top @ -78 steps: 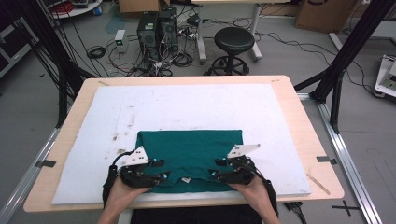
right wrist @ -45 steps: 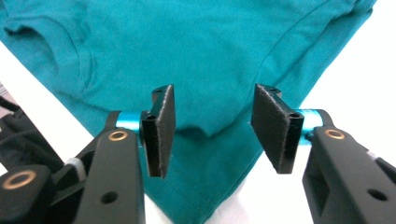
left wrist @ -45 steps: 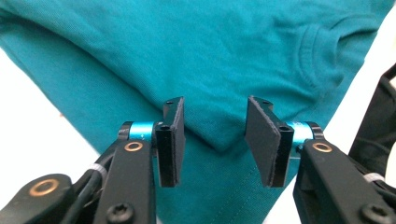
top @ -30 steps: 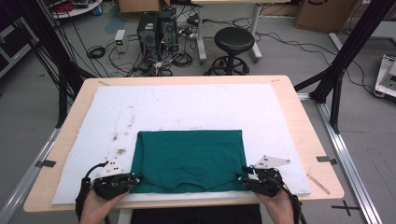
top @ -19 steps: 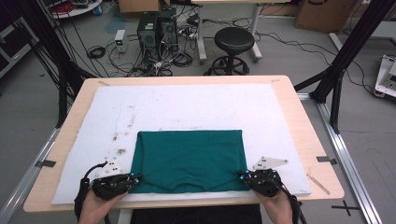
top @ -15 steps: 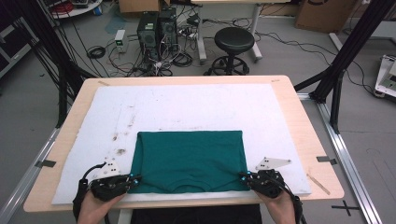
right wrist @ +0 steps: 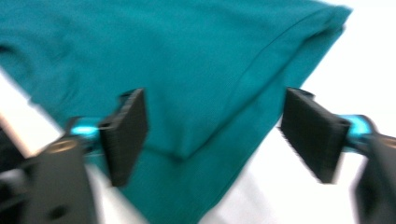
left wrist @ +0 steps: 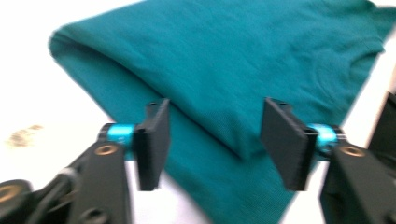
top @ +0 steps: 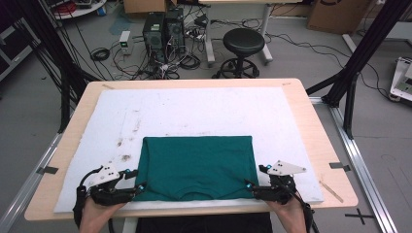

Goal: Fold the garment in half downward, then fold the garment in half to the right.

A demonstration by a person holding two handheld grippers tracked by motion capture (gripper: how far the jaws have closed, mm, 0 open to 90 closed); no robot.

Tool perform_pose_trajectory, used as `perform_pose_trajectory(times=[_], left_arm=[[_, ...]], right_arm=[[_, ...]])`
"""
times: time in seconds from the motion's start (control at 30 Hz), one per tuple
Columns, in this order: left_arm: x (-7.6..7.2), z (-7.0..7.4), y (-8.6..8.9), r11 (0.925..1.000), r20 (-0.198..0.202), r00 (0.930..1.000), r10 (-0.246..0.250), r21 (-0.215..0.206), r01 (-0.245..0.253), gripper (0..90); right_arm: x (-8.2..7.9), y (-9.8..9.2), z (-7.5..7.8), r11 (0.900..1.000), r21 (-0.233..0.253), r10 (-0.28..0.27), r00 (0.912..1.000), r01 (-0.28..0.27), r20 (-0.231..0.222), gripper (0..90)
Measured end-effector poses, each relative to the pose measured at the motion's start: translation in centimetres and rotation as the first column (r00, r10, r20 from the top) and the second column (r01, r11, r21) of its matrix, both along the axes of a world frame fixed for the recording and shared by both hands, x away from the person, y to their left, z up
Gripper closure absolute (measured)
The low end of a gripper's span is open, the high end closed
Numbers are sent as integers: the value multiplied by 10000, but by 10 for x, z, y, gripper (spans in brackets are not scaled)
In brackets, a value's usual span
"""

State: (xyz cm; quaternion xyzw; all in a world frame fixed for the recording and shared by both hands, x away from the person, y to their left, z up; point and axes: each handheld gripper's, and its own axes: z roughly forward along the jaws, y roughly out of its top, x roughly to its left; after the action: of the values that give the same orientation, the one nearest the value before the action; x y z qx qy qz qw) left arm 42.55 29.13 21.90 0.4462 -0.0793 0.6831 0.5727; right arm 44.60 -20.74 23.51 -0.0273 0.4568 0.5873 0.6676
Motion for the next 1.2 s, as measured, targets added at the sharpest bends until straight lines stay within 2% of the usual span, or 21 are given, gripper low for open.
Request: perform_pose_trajectory(times=[0.07, 0.1, 0.2, 0.23, 0.37, 0.67, 0.97, 1.1, 1.2], left_arm=[[-1, -2, 2, 9998, 339, 9994, -116, -184, 122, 318], [-2, -3, 3, 9996, 472, 9988, -126, -264, 139, 318], [-3, -6, 6, 9986, 744, 9971, -166, -495, 203, 270], [-3, -6, 8, 9980, 806, 9965, -211, -573, 258, 247], [-3, -8, 13, 9963, 851, 9957, -356, -751, 421, 236], [-5, -10, 15, 9939, 910, 9946, -489, -944, 575, 236], [-5, -8, 9, 9962, 810, 9960, -387, -750, 448, 236], [-5, -8, 7, 9954, 798, 9963, -308, -878, 378, 236], [-4, -7, 6, 9929, 750, 9968, -259, -1141, 343, 236]], right_arm=[[-3, -1, 1, 9990, 425, 155, 9991, -172, 384, 186], [-3, -1, 1, 9990, 425, 155, 9991, -172, 384, 186], [-5, -3, -2, 9969, 665, 360, 9960, -414, 816, 186], [-7, -4, -4, 9964, 686, 406, 9924, -488, 1160, 178], [-9, -6, -7, 9955, 689, 548, 9880, -653, 1446, 175], [-8, -5, -6, 9962, 620, 530, 9895, -618, 1343, 175], [-6, -2, -7, 9972, 597, 380, 9920, -454, 1200, 176], [-6, -2, -8, 9974, 539, 419, 9918, -487, 1211, 176], [-6, -2, -8, 9973, 543, 418, 9921, -485, 1186, 176]])
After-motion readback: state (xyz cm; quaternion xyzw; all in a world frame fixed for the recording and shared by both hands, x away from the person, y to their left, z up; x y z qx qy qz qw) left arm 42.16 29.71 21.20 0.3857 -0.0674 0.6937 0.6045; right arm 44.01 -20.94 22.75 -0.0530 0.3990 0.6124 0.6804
